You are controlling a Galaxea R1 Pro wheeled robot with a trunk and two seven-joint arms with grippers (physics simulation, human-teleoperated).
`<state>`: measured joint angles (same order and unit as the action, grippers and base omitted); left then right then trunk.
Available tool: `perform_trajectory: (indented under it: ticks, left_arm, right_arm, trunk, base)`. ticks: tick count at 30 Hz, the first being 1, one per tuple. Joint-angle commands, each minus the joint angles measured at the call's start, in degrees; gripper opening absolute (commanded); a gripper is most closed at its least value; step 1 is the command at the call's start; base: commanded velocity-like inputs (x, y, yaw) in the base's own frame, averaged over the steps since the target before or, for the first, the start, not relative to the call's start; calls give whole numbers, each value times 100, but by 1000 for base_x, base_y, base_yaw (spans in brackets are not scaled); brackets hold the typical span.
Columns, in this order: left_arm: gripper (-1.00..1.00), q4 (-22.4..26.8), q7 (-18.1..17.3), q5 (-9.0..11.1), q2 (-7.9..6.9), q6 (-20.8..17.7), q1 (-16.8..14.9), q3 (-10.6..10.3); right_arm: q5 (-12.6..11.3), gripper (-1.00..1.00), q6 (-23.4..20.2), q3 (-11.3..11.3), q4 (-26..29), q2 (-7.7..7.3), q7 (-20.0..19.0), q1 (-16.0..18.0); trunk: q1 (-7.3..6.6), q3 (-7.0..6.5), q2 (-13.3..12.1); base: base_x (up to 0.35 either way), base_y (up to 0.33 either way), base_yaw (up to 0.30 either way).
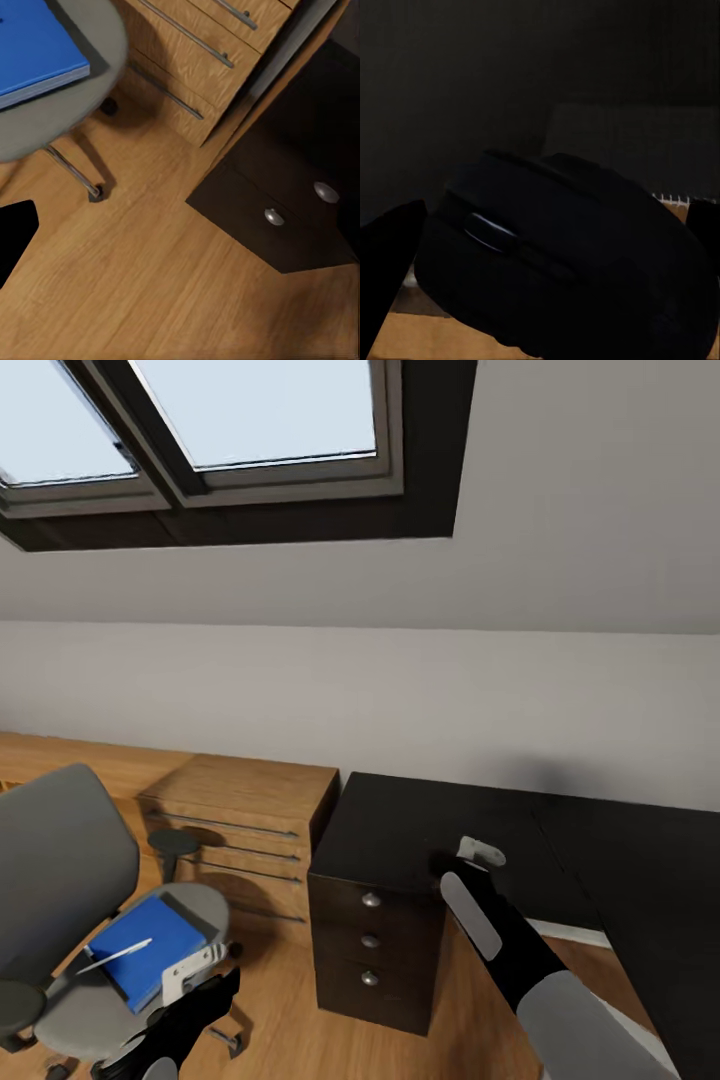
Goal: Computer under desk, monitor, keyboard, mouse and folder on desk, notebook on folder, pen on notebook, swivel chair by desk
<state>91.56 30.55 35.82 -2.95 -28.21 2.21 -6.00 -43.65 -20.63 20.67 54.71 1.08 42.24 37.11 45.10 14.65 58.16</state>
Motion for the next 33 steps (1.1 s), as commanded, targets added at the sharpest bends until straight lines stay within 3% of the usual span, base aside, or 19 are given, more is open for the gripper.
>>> perform_trajectory:
  ticks: [1, 9, 12, 19, 25, 33]
  left_arm:
    - [100, 11, 56, 57, -5, -2, -1, -11]
    - [100, 11, 52, 53, -4, 16, -1, -15]
    - [100, 11, 54, 49, -10, 17, -1, -10]
    - [100, 11, 56, 50, -12, 17, -1, -6]
    - [100, 11, 56, 47, -13, 17, -1, -6]
    - [100, 11, 56, 47, -13, 17, -1, -6]
  right_arm:
    - [-27, -100, -25, -41, 5, -18, 38, 5]
    - [-25, -100, -31, -311, 5, -175, 36, 7]
    - [-28, -100, -38, -618, 3, -229, 30, 7]
    - [-21, -100, -17, -854, -9, -247, 22, 5]
    - [-12, -100, 8, -1407, -95, -248, 28, 7]
    - [-8, -100, 143, -1633, -339, -257, 9, 7]
  trunk:
    - [1, 4, 5]
    - [1, -17, 5]
    - [1, -25, 5]
    - [1, -41, 5]
    - [1, -46, 5]
    - [1, -46, 5]
  base:
    - [0, 0, -279]
    - [0, 0, -280]
    - [0, 0, -283]
    - [0, 0, -284]
    - [0, 0, -291]
    - [0, 0, -295]
